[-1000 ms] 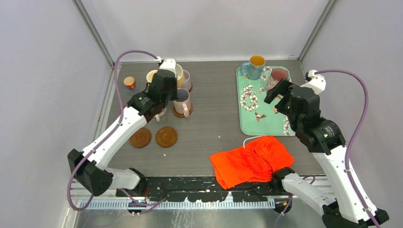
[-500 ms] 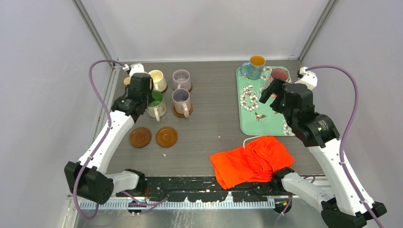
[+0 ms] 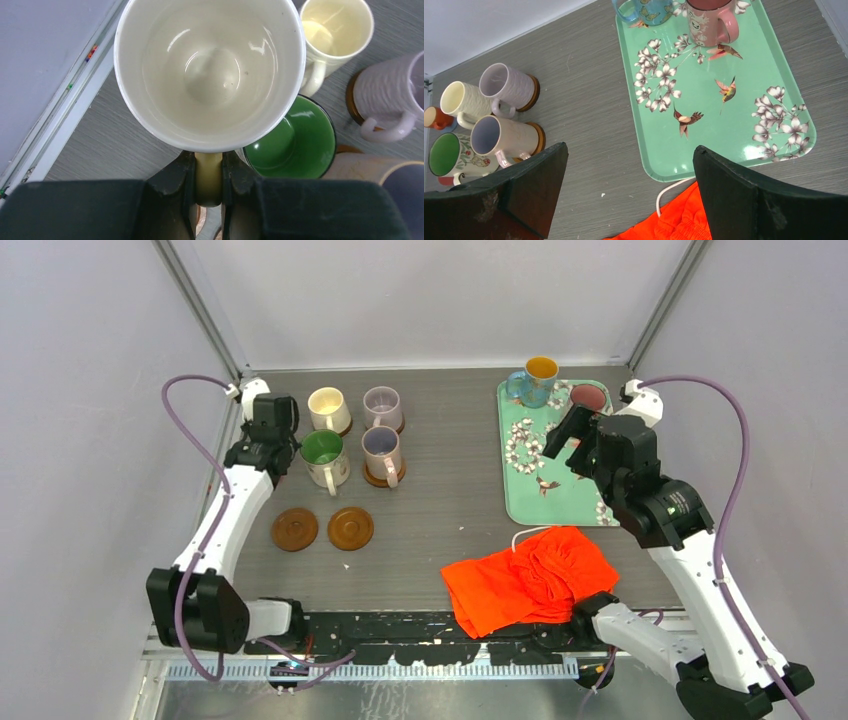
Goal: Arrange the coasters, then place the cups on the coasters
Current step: Place the cup on the coaster.
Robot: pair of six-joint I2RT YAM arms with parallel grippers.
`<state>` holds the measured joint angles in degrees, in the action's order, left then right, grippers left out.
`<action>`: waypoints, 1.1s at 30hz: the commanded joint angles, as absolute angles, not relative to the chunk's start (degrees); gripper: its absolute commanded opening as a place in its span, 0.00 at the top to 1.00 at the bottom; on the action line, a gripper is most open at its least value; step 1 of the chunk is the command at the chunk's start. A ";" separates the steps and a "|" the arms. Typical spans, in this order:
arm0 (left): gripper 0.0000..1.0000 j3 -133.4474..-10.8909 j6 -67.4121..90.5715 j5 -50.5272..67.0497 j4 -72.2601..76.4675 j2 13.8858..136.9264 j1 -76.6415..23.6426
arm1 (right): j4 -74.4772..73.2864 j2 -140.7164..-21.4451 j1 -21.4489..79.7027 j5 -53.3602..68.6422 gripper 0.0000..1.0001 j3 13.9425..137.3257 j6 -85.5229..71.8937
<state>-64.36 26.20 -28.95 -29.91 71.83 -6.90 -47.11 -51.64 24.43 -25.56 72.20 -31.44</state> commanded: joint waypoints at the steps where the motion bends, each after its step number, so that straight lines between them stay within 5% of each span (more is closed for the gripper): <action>1: 1.00 -64.57 28.00 -31.20 -21.47 74.21 -4.21 | -44.69 -51.88 24.83 -25.00 0.00 72.37 -29.90; 33: 1.00 -60.72 29.03 -26.91 -13.71 89.92 6.30 | -43.95 -52.98 27.26 -27.23 0.00 72.03 -28.21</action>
